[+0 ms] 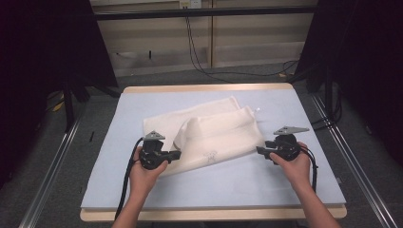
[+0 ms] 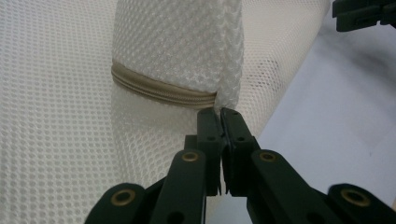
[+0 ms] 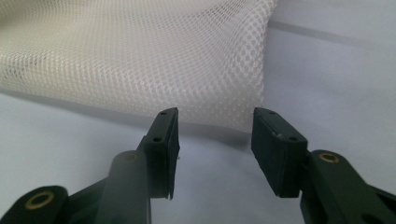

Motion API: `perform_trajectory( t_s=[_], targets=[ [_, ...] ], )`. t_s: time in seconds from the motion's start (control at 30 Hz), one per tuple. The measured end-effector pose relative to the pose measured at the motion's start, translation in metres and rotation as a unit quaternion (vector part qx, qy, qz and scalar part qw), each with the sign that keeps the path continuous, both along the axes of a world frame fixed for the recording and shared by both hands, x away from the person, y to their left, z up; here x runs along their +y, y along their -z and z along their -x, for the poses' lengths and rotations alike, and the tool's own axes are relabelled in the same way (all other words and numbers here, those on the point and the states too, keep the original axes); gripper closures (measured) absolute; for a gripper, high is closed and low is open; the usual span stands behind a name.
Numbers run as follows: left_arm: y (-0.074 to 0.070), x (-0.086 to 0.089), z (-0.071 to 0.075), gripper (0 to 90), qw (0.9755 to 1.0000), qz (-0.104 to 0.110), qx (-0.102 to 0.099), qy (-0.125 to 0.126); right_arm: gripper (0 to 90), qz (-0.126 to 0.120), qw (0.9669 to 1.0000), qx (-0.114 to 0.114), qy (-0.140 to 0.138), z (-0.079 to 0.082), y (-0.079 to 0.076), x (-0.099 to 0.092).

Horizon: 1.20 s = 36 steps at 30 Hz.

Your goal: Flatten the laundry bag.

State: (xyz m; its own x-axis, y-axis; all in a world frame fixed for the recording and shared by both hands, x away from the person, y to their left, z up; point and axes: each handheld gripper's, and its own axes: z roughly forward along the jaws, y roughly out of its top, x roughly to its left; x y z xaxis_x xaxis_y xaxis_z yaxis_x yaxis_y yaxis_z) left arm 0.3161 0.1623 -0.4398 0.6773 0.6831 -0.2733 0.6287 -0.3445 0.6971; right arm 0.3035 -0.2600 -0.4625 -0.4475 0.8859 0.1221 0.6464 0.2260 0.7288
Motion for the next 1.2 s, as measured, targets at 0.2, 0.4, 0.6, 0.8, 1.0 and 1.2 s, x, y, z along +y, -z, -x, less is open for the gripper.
perform_trajectory(
  t_s=[0.2, 0.4, 0.6, 0.8, 1.0, 1.2],
  targets=[
    [0.003, 0.001, 0.011, 87.6, 0.9999, 0.003, 0.008, 0.012, 51.7, 0.003, 1.0, -0.007, -0.001, -0.002, -0.002, 0.005],
    [0.007, -0.001, 0.023, 87.7, 0.9993, 0.0, 0.015, 0.034, 49.5, -0.001, 0.9998, -0.017, 0.006, -0.01, -0.008, 0.008],
    [0.012, -0.002, 0.029, 87.8, 0.9987, 0.0, 0.025, 0.045, 47.2, 0.0, 0.9997, -0.021, 0.01, -0.02, -0.014, 0.013],
    [0.014, -0.002, 0.035, 87.9, 0.9979, -0.007, 0.029, 0.058, 47.8, 0.002, 0.9993, -0.023, 0.028, -0.03, -0.014, 0.01],
    [0.016, -0.002, 0.037, 87.8, 0.9973, -0.011, 0.035, 0.064, 81.7, 0.0, 0.9996, -0.025, 0.017, -0.038, -0.005, 0.005],
    [0.018, -0.003, 0.04, 87.9, 0.9961, -0.018, 0.045, 0.074, 87.8, 0.019, 0.9994, -0.03, 0.001, -0.036, -0.002, 0.003]
  ],
)
